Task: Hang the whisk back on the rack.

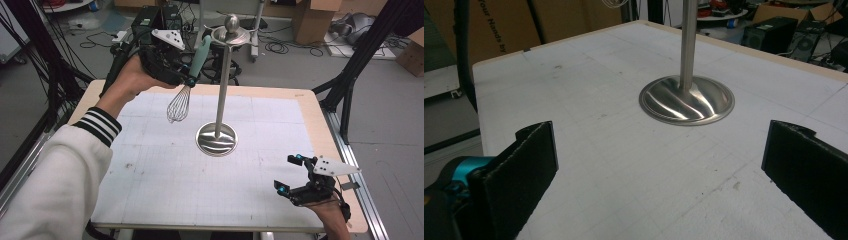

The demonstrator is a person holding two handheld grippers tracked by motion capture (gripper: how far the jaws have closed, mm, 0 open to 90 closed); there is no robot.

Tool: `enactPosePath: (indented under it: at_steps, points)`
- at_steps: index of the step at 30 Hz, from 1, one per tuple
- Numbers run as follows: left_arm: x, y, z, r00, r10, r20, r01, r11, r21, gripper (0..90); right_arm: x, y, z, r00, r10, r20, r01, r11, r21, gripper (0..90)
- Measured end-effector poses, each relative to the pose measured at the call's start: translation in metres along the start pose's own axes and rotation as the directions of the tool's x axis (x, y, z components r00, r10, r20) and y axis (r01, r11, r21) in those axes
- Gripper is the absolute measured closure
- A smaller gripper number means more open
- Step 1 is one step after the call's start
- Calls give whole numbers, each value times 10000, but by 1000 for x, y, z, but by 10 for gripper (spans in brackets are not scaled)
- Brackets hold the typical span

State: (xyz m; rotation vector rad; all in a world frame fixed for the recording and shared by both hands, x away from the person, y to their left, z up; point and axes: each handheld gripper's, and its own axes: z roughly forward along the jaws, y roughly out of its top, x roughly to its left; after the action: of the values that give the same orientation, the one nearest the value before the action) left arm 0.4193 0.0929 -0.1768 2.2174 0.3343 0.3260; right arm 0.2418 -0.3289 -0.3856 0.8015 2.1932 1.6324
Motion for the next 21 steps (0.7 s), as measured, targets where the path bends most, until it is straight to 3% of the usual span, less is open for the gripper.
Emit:
enactPosePath:
  at_steps: [13, 21]
  points:
    - [0, 2, 11, 9998, -124, 162, 124, 9999, -17, 692, -2, 1, 1, 10000, -27, -81, 26, 10000, -71, 5]
    - [-2, 4, 12, 9989, -421, -218, 420, 9991, -40, 673, -3, 0, 1, 10000, -17, -79, 16, 10000, -80, 5]
